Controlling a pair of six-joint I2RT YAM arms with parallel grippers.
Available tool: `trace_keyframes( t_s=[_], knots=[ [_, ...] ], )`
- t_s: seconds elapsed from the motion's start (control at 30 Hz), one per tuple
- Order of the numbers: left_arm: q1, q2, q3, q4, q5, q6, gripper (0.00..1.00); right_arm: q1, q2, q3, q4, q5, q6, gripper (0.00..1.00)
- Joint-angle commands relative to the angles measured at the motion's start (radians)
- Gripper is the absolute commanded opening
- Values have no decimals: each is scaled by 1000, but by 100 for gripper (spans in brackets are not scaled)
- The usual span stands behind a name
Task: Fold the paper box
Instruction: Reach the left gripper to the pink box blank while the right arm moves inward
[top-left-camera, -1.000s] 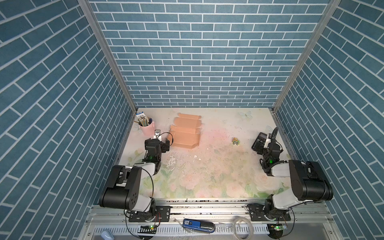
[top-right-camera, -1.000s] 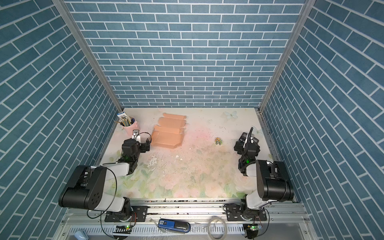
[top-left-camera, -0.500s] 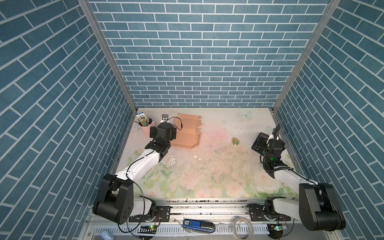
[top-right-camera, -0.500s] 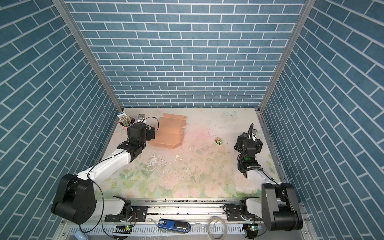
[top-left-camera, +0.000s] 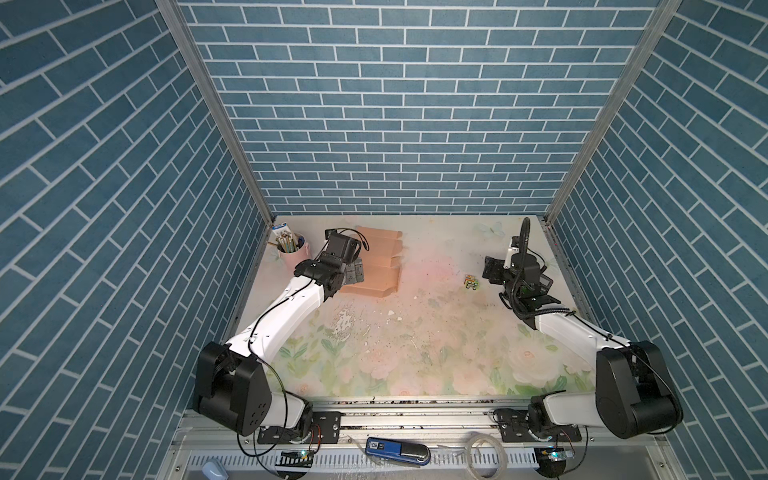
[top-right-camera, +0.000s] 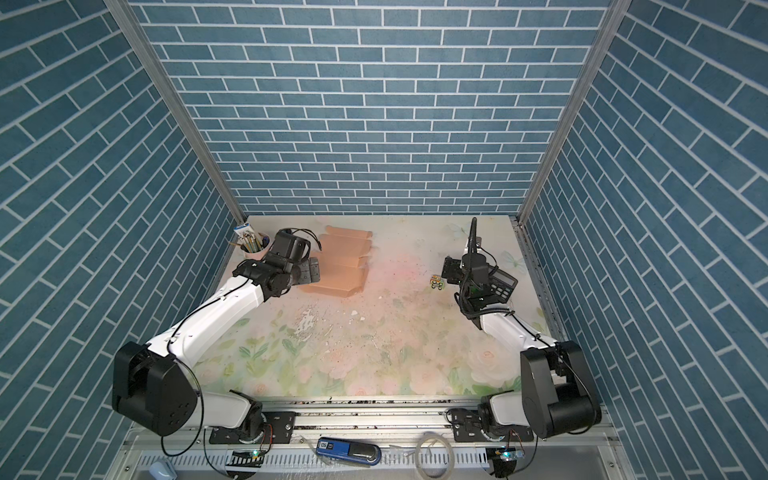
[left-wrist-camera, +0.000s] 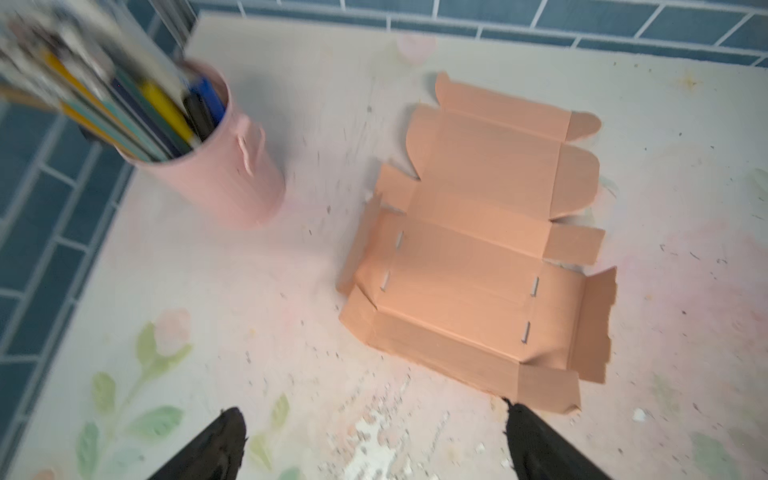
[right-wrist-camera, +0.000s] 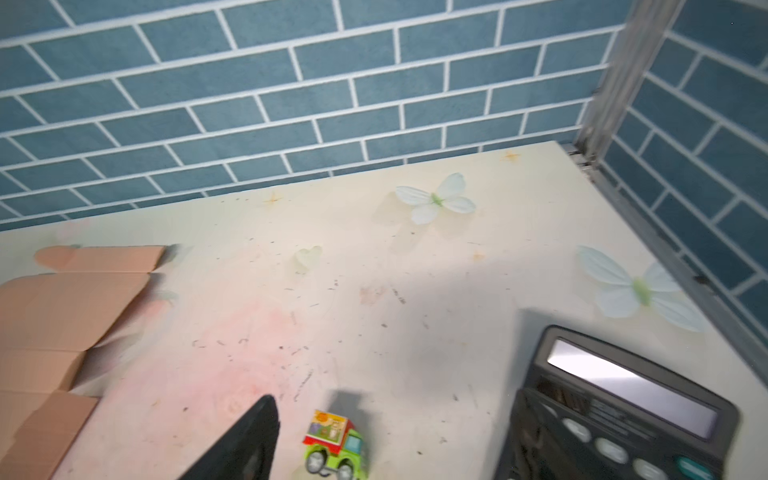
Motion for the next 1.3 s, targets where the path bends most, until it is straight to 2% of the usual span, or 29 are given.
trace_keyframes(
  t_s=[0.0, 0.07, 0.13, 0.33, 0.4, 0.53, 0.8, 0.9, 1.03, 1.27],
  knots=[
    [-4, -28, -60, -95, 184, -279, 100, 49, 45, 48, -30, -76, 66, 87],
    [-9, -57, -138, -29, 239, -391, 99, 74, 71, 61, -18, -88, 72, 86],
    [-21, -90, -208, 36, 255, -485, 95, 97, 95, 72, -12, -95, 73, 86],
    [-28, -116, -294, 151, 250, -647, 91, 136, 128, 68, 18, -109, 79, 84],
    [-28, -114, -335, 224, 251, -705, 84, 143, 136, 64, 39, -117, 79, 84],
    [-28, -98, -390, 353, 260, -791, 78, 155, 146, 61, 66, -132, 77, 84],
    [-25, -34, -460, 640, 255, -901, 68, 171, 153, 47, 115, -176, 73, 84],
    [-18, 16, -483, 682, 276, -924, 67, 175, 143, 40, 141, -234, 56, 84],
    [-12, 84, -485, 738, 304, -955, 59, 191, 120, 30, 180, -303, 13, 84],
    [7, 168, -498, 819, 296, -963, 50, 217, 69, -6, 232, -357, -42, 84]
  ],
)
